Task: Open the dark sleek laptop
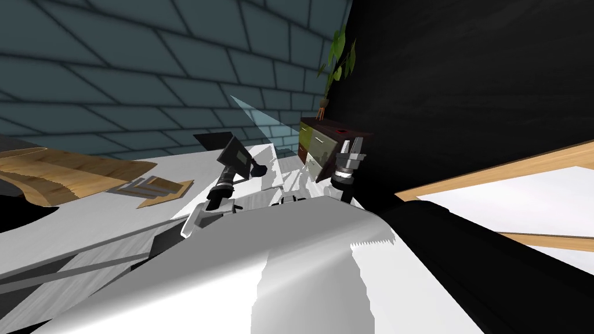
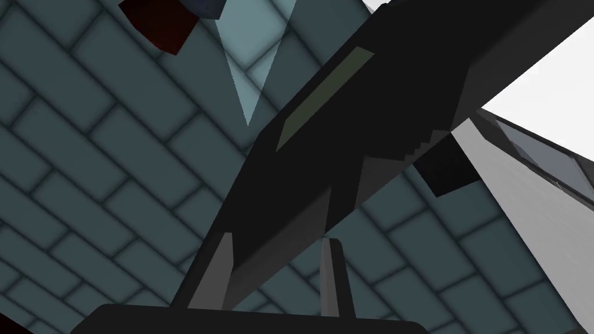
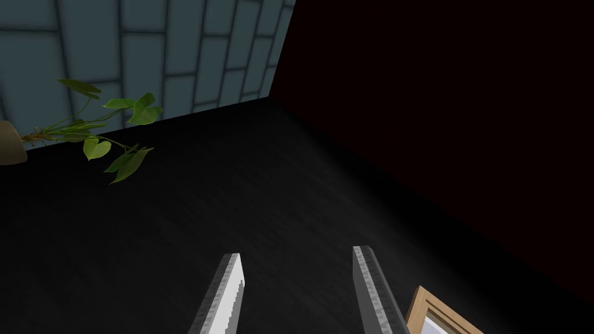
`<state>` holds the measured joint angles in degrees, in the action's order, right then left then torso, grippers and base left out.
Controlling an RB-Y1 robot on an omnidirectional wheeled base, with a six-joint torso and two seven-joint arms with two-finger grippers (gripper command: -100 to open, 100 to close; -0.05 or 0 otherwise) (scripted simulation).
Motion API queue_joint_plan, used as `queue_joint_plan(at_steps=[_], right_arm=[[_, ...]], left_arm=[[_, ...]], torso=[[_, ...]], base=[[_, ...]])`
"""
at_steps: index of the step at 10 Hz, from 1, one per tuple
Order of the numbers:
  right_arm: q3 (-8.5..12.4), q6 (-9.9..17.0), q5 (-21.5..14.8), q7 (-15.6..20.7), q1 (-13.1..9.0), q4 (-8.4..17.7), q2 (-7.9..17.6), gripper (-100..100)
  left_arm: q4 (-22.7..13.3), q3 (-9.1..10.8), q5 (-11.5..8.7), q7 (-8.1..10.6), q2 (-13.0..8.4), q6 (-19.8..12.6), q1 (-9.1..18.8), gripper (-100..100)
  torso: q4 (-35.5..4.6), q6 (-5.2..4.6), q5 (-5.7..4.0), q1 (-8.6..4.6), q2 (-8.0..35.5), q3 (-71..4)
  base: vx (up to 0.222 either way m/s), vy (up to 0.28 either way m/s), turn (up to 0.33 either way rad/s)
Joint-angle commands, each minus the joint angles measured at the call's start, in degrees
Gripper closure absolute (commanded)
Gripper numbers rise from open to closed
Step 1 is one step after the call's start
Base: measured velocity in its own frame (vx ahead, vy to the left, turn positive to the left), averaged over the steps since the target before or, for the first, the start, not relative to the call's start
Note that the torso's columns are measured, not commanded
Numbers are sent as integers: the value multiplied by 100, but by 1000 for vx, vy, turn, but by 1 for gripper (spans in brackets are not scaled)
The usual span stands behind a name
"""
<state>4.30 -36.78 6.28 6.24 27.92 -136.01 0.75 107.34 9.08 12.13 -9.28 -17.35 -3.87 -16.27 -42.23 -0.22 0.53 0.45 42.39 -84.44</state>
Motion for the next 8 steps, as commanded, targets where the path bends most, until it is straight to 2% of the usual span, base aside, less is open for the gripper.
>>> queue_joint_plan(at_steps=[1, 2, 3, 5, 6, 7, 8], right_arm=[[0, 0, 0, 0, -1, 0, 0, 0], [0, 0, 0, 0, -1, 0, 0, 0], [0, 0, 0, 0, 0, 0, 0, 0], [0, 0, 0, 0, 0, 0, 0, 0], [0, 0, 0, 0, 0, 0, 0, 0], [-1, 0, 0, 0, 0, 0, -1, 0], [0, 0, 0, 0, 0, 0, 0, 0]], left_arm=[[-113, -68, -270, 308, 184, 3, 136, 100], [-147, -76, -352, 388, 238, 3, 185, 100], [-215, -93, -517, 548, 346, 4, 284, 100], [-284, -109, -682, 708, 455, 4, 383, 100], [-250, -97, -619, 634, 412, -24, 347, 100], [-426, -124, -783, 806, 581, 118, 408, 100], [-510, -138, -861, 881, 663, 193, 436, 100]], torso=[[15, -2, -8, -16, -13, -8], [21, 6, -23, -42, -27, -19], [18, 8, -36, -52, -35, -27], [-1, 11, -43, -42, -22, -20], [-9, 12, -51, -52, -12, -13], [-10, 18, -60, -75, -6, -10], [-9, 18, -57, -57, -7, -10]], base=[[-48, 96, -11], [-47, 89, 10], [-36, 111, 21], [-43, 115, 12], [-14, 48, -4], [-4, 84, 36], [-6, 110, 15]])
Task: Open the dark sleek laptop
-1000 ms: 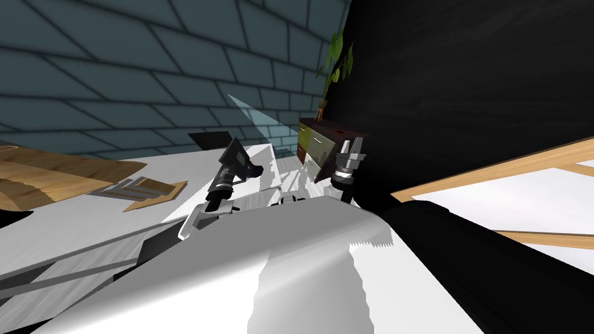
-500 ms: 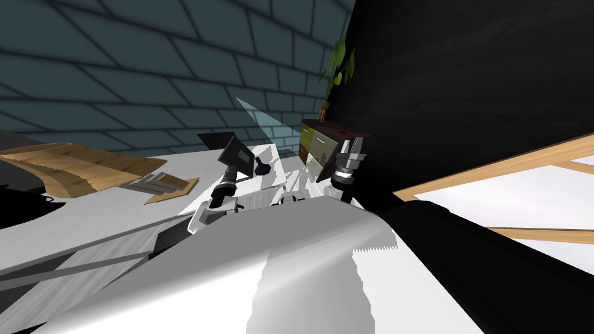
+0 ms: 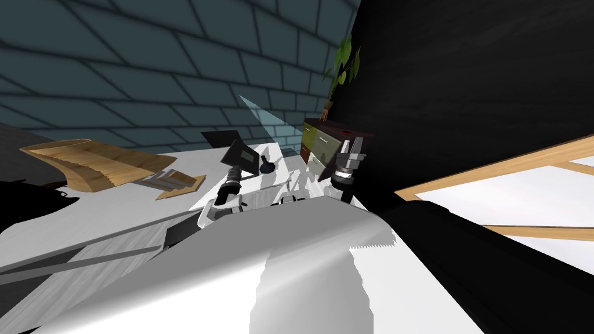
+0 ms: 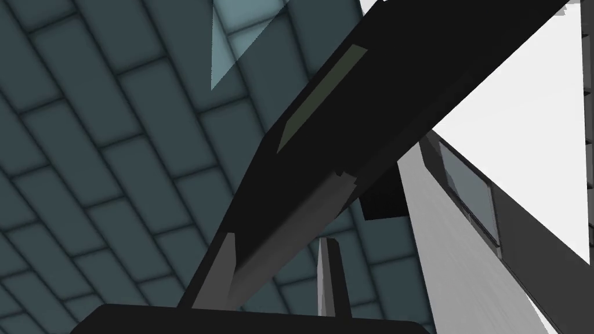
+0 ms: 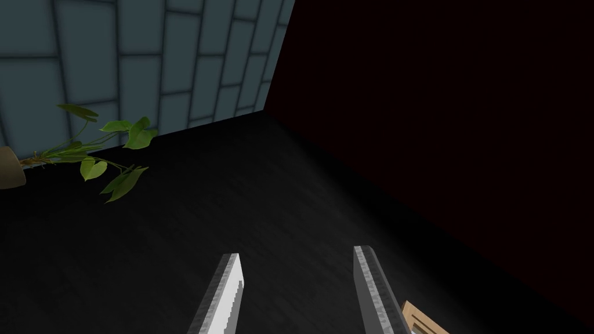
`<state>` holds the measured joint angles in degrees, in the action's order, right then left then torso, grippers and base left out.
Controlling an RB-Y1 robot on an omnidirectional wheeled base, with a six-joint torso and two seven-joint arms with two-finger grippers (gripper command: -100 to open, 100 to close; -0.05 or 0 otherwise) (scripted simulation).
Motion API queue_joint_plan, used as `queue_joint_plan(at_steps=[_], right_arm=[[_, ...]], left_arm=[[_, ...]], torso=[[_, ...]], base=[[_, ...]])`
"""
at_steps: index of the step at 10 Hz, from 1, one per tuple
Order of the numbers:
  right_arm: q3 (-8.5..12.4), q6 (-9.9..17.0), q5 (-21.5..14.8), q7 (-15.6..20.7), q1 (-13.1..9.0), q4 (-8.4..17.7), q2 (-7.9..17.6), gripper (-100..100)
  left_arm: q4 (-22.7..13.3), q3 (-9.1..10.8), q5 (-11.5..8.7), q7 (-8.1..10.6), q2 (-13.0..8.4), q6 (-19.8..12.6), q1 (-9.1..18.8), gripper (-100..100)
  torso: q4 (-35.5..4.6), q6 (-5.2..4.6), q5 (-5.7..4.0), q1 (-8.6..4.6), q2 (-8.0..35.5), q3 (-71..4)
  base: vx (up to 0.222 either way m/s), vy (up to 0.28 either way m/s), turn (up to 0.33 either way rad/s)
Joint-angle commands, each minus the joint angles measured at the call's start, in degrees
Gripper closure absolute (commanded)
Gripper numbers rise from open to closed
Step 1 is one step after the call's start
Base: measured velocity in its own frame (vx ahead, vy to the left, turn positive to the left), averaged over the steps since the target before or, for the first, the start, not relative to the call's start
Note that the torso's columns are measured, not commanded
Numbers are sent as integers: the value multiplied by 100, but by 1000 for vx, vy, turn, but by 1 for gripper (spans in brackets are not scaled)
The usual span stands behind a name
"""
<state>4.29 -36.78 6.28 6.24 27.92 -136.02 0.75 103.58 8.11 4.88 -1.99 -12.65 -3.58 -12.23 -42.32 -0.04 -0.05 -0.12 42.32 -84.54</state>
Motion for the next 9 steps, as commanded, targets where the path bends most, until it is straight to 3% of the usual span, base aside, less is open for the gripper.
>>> queue_joint_plan(at_steps=[1, 5, 6, 7, 8, 9], right_arm=[[0, 0, 0, 0, 0, 0, 0, 0], [0, 0, 0, 0, 0, 0, 0, 0], [0, 0, 0, 0, 0, 0, 0, 0], [0, 0, 0, 0, 0, 0, 0, 0], [0, 0, 0, 0, 0, 1, 0, 0], [0, 0, 0, 0, 0, 0, 0, 0]], left_arm=[[-218, -55, -212, 228, 275, 240, 60, 100], [-553, -112, -523, 531, 604, 542, 172, 100], [-721, -141, -678, 682, 768, 693, 228, 100], [-641, -128, -581, 570, 688, 574, 197, 100], [-949, -184, -769, 766, 852, 874, 243, 100], [-949, -184, -769, 766, 852, 874, 243, 100]], torso=[[-2, 2, 4, 12, 3, 1], [-9, 6, -4, -1, 11, 6], [-9, 3, -3, 2, 10, 5], [-9, 5, 4, 19, 13, 7], [-11, 7, -3, -2, 11, 5], [-1, 1, 1, 0, 3, 2]], base=[[-22, 106, 7], [-17, 89, 16], [-29, 131, 25], [-16, 65, -7], [-2, 75, 5], [-6, 76, -16]])
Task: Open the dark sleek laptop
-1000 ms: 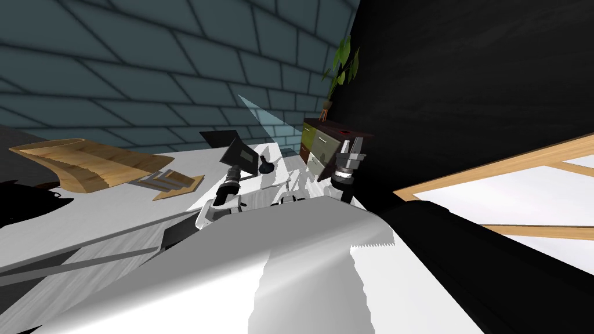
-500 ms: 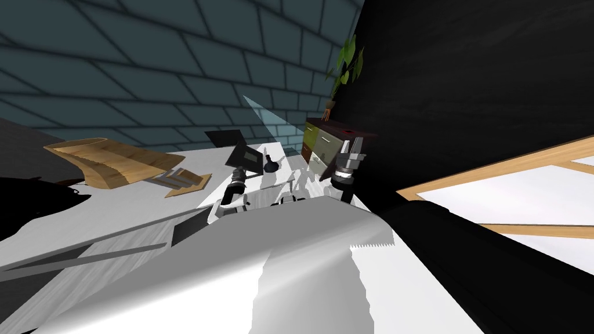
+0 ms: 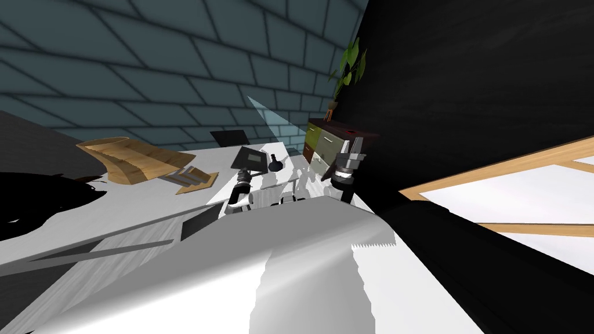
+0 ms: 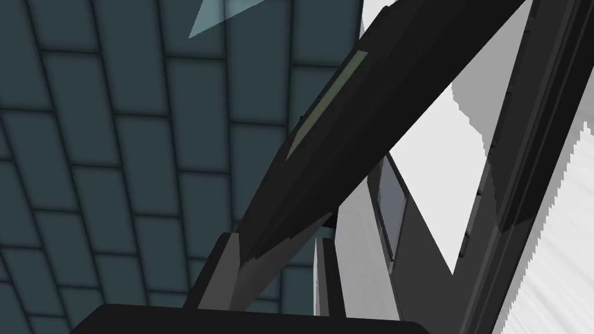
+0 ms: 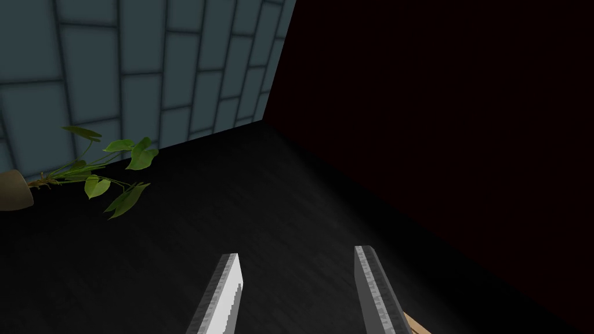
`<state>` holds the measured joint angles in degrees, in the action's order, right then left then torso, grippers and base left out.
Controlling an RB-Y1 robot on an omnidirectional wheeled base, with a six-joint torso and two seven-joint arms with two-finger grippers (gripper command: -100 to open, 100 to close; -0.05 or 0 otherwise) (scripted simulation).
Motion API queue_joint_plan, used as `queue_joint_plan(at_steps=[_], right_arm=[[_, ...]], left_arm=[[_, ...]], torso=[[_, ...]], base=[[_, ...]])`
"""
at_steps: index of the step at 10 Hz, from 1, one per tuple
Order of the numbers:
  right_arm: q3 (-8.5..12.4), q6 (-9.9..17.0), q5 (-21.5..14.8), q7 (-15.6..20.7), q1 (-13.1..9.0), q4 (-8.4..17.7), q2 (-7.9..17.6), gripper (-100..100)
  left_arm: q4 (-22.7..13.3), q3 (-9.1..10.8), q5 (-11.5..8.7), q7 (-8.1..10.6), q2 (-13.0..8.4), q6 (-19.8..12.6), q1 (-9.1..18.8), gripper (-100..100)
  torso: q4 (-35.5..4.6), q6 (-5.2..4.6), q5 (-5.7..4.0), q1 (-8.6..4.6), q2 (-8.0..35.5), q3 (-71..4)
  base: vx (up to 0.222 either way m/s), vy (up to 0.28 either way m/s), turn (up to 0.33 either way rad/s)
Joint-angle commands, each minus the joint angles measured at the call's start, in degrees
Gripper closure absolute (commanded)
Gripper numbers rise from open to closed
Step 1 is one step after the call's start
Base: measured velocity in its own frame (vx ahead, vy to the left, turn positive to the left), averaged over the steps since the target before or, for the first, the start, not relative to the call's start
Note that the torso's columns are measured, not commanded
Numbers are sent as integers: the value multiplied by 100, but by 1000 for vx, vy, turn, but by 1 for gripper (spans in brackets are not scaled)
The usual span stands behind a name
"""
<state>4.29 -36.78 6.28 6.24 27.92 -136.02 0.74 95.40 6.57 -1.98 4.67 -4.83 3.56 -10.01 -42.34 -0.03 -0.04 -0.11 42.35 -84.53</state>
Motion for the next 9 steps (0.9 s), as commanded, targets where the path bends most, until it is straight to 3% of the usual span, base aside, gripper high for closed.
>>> queue_joint_plan(at_steps=[1, 8, 9], right_arm=[[0, 0, 0, 0, 0, 0, 0, 0], [-1, 0, 0, 0, 0, 0, -1, 0], [-1, 0, 0, 0, 0, 0, -1, 0]], left_arm=[[166, -5, -77, 97, 12, -128, -32, -100], [1121, 50, -129, 187, -90, -956, -184, -100], [1121, 50, -129, 187, -90, -956, -184, -100]], torso=[[-2, 3, -1, 3, -1, -2], [-9, 4, -4, 6, 10, 4], [-8, 4, -4, 5, 8, 4]], base=[[0, 25, -16], [3, -9, -5], [0, 0, 0]])
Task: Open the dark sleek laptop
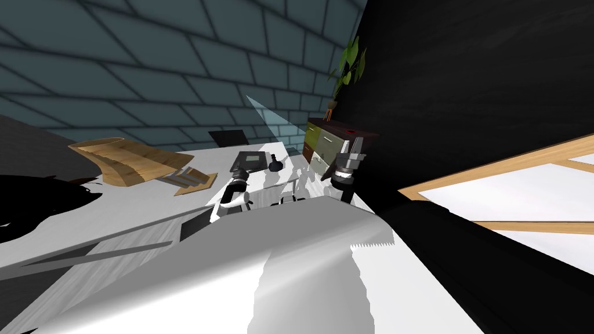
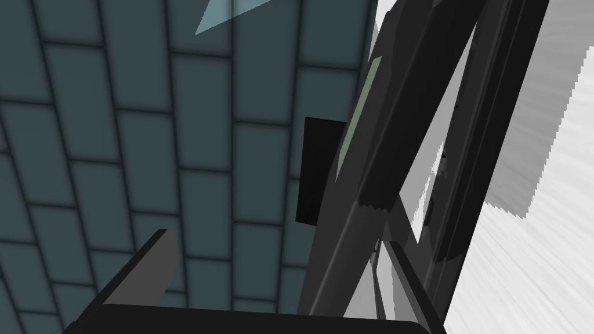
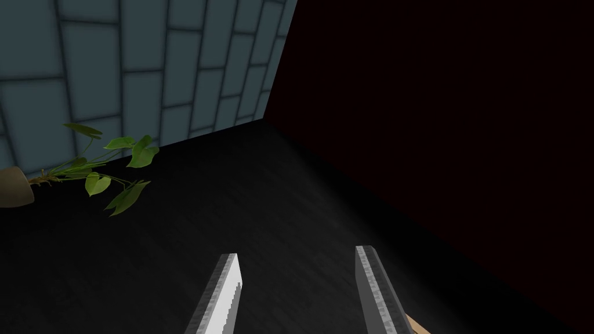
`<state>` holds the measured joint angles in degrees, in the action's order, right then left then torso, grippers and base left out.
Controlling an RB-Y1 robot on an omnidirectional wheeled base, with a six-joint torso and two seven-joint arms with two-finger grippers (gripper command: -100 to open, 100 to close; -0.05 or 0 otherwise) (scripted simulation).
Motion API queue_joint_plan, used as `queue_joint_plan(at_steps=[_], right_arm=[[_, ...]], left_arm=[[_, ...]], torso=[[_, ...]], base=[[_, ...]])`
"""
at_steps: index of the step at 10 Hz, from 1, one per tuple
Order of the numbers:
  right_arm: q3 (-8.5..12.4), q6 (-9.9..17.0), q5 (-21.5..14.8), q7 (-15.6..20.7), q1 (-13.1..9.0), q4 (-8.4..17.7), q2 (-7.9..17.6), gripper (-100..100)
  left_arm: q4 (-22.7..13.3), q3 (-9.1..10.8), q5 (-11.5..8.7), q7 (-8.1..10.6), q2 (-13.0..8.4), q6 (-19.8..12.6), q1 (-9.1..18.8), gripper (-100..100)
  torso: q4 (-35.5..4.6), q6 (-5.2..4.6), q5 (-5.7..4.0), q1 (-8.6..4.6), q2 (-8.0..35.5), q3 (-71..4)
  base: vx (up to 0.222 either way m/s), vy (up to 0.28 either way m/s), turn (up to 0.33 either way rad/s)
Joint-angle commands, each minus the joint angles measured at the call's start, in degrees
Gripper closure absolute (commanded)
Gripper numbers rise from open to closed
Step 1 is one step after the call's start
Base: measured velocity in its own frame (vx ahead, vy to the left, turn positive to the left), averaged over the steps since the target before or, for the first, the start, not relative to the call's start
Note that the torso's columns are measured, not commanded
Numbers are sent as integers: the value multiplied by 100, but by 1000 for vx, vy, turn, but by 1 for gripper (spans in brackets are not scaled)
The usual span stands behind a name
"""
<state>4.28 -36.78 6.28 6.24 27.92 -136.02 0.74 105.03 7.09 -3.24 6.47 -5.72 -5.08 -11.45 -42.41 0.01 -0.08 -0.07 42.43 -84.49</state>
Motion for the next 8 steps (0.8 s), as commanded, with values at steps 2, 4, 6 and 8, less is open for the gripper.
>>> queue_joint_plan(at_steps=[2, 4, 6, 8], right_arm=[[0, 0, 0, 0, 0, 0, 0, 0], [0, 0, 0, 0, 0, 0, 0, 0], [0, 0, 0, 0, 0, 0, 0, 0], [0, 0, 0, 0, 0, 0, 0, 0]], left_arm=[[195, 8, -15, 19, -26, -154, -49, -100], [192, 11, -12, 15, -29, -191, -63, 0], [198, 12, -12, 15, -30, -187, -56, 0], [198, 12, -12, 15, -30, -187, -56, 0]], torso=[[0, 0, -1, -1, -1, -1], [1, -2, 2, 3, -2, -1], [13, 0, 8, 7, -12, -6], [13, -1, 8, 7, -16, -9]], base=[[0, 0, 0], [0, 0, 0], [0, 0, 0], [0, 0, 0]])
